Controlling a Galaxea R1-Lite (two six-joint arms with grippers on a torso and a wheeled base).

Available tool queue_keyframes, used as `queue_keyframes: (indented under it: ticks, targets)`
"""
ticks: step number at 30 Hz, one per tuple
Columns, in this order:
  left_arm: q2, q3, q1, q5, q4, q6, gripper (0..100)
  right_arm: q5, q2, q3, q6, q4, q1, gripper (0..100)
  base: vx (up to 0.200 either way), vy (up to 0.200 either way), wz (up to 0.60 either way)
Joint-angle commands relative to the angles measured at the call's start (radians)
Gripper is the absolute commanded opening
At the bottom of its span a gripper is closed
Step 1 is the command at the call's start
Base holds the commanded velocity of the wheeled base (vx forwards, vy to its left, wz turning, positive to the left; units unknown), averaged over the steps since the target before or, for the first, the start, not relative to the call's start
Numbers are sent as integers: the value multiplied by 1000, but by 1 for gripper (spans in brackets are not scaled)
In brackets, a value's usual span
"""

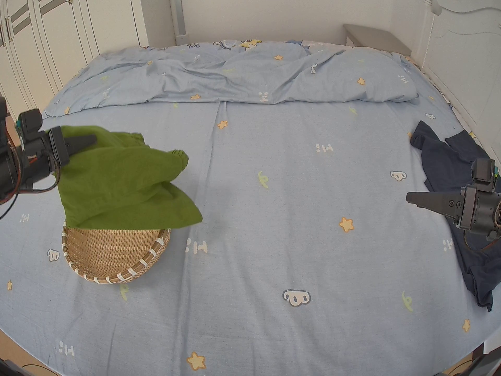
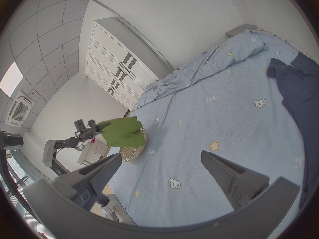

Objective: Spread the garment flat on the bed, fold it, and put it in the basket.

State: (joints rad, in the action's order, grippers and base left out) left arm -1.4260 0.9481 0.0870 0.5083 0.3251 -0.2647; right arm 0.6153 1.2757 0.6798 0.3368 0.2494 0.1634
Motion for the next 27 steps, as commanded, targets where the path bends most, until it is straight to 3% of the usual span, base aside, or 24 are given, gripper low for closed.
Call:
queue_keyframes:
  ticks: [1,9,12,18,27]
  targets:
    - [-110,-78,59,1,2,-34,0,3,-19,-3,2,-1,7,100,0,0,0]
    - [-123,-201,91,3,-67,-140,0,9,-30,-3,7,-2,18,100,0,0,0]
    - [-154,-175,92,1,-147,-160,0,9,-30,-3,7,-4,19,100,0,0,0]
    - [-223,15,112,-11,-465,-231,0,9,-27,0,7,-22,21,100,0,0,0]
    - [-357,103,142,-36,-502,-223,0,9,-21,0,5,-21,21,100,0,0,0]
